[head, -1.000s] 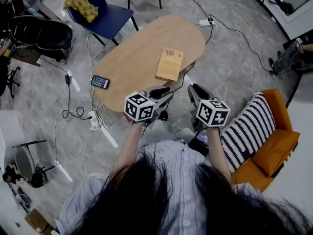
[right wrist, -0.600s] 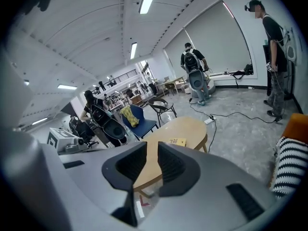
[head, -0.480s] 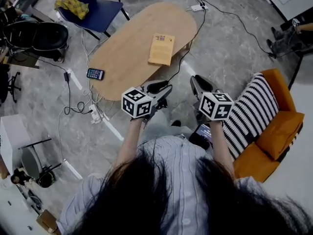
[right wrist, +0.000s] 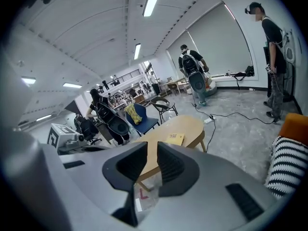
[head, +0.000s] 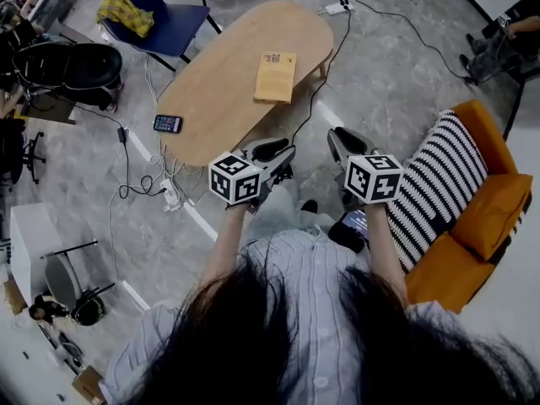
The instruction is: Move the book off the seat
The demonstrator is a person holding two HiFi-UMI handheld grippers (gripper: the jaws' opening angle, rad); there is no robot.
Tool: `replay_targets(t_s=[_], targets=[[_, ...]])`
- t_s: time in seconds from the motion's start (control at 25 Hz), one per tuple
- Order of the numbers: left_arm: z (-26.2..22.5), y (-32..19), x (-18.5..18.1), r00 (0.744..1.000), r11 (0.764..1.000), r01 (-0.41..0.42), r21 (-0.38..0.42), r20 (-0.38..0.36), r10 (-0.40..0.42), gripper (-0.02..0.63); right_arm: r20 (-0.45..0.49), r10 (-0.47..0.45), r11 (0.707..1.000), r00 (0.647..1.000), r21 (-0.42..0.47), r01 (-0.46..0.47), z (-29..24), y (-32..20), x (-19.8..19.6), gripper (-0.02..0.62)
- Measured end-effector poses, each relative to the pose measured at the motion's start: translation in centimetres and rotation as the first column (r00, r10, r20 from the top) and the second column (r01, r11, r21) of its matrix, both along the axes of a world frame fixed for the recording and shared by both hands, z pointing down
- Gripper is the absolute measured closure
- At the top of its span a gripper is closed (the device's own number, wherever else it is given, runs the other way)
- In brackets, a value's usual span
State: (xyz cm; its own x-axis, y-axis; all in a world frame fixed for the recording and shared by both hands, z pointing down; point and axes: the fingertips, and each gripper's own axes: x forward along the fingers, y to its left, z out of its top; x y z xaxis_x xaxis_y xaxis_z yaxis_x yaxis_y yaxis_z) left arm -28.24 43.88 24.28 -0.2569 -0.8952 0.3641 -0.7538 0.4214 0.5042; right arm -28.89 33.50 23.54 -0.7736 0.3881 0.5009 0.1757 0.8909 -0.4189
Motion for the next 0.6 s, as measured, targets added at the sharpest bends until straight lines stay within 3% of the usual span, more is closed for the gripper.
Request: replay_targets(t_s=[0.6], targets=[[-1.0,-0.4,5.8,0.999,1.000,-0.025,0.012,0.036,0.025,0.499,0.032,-0.008,1.000,0.999,0.013,0.008,-0.7,0.5,5.9,0.532]])
